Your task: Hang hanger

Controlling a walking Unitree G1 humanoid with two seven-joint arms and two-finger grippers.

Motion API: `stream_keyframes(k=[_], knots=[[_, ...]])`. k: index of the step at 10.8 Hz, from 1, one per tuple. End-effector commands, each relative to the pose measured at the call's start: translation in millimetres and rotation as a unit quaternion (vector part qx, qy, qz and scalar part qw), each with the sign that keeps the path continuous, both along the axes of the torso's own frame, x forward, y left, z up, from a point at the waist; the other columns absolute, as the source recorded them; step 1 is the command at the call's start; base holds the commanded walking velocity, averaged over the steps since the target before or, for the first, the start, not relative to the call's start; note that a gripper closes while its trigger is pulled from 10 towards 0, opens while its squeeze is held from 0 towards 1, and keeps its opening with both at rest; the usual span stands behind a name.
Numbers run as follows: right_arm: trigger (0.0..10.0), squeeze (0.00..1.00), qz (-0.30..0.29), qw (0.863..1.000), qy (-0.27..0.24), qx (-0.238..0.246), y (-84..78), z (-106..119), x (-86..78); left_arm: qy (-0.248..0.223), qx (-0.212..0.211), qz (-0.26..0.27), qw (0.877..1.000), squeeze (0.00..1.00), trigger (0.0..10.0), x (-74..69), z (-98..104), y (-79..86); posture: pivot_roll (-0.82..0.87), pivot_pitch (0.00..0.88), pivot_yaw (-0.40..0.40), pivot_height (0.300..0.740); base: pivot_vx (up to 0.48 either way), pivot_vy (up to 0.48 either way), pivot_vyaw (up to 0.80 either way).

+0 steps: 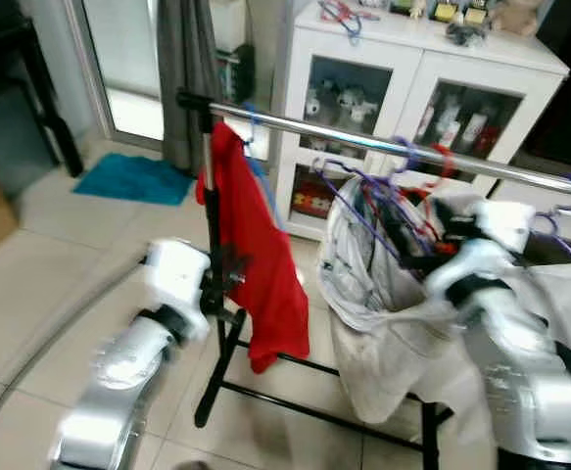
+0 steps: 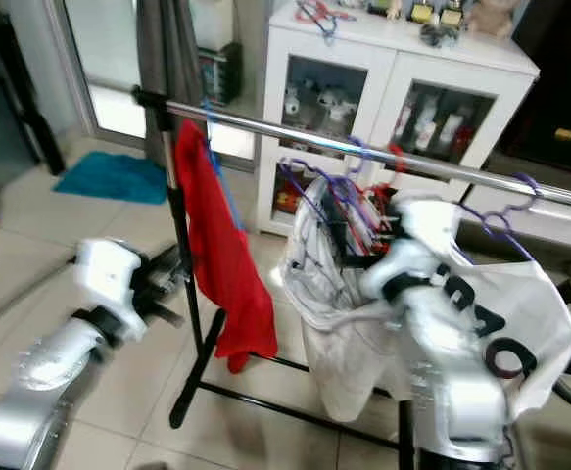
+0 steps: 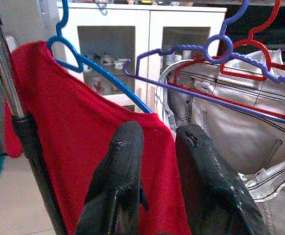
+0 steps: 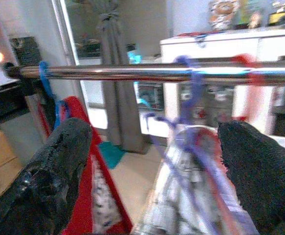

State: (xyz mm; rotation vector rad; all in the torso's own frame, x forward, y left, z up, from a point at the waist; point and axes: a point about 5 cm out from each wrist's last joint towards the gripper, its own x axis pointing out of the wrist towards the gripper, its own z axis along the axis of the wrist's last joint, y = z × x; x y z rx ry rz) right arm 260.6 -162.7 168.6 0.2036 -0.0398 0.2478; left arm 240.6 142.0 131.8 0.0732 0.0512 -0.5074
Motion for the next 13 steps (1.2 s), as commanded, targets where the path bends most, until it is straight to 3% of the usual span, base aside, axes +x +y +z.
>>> stream_keyframes(k=[1, 3, 5, 6, 8, 9, 10, 11, 12, 13], knots=[[10.0, 1.0, 0.009, 1.0, -0.008, 0.0, 6.1, 3.9, 1.6, -0.007, 0.01, 0.005, 1.0, 0.0, 10.0, 2.5, 2.3, 5.0, 0.07, 0.0, -0.078, 0.74, 0.0, -0.259, 0.0], [10.0, 1.0, 0.001, 1.0, -0.011, -0.01, 6.1, 2.8, 1.6, -0.008, 0.012, 0.003, 1.0, 0.0, 10.0, 2.9, 2.6, 5.0, 0.07, 0.0, -0.075, 0.74, 0.0, -0.242, 0.0], [10.0, 1.0, 0.002, 0.998, 0.009, -0.057, 9.5, 0.1, 7.3, 0.007, 0.017, -0.017, 1.0, 0.0, 10.0, 3.8, 0.3, 4.6, 0.06, 0.0, -0.066, 0.74, 0.0, 0.0, 0.0], [10.0, 0.0, 0.008, 0.997, 0.029, -0.072, 13.7, -0.8, 13.2, 0.012, 0.025, -0.049, 0.998, 0.0, 10.0, 1.6, -0.1, 3.3, 0.06, 0.0, -0.063, 0.74, 0.0, 0.0, 0.0], [10.0, 0.0, 0.0, 0.994, 0.071, -0.084, 23.7, 0.9, 32.5, 0.024, 0.023, -0.096, 0.995, 0.0, 10.0, -2.4, 1.3, 2.4, 0.06, 0.0, -0.057, 0.74, 0.0, 0.0, 0.0], [10.0, 0.0, -0.042, 0.992, 0.096, -0.063, 23.6, 1.5, 49.0, 0.027, 0.033, -0.105, 0.994, 0.0, 10.0, -1.6, 1.3, 2.6, 0.06, 0.0, -0.055, 0.74, 0.0, 0.0, 0.0], [10.0, 0.0, -0.044, 0.992, 0.089, -0.074, 24.0, 6.3, 62.3, 0.028, 0.036, -0.119, 0.992, 0.0, 10.0, -1.7, 2.1, 1.0, 0.07, 0.0, -0.055, 0.74, 0.0, 0.0, 0.0], [10.0, 0.0, -0.05, 0.991, 0.087, -0.086, 21.1, 8.4, 68.6, 0.028, 0.037, -0.127, 0.991, 0.0, 10.0, -2.0, 2.8, -0.1, 0.07, 0.0, -0.057, 0.74, 0.0, 0.0, 0.0], [10.0, 0.0, -0.064, 0.991, 0.094, -0.076, 2.4, 15.4, 82.4, 0.029, 0.037, -0.14, 0.989, 0.0, 10.0, -3.4, 4.8, -0.8, 0.08, 0.0, -0.066, 0.74, 0.0, 0.0, 0.0], [10.0, 0.0, -0.064, 0.991, 0.092, -0.073, -4.6, 19.0, 85.3, 0.031, 0.037, -0.143, 0.989, 0.0, 10.0, -4.1, 5.0, -0.7, 0.08, 0.0, -0.07, 0.74, 0.0, 0.0, 0.0]])
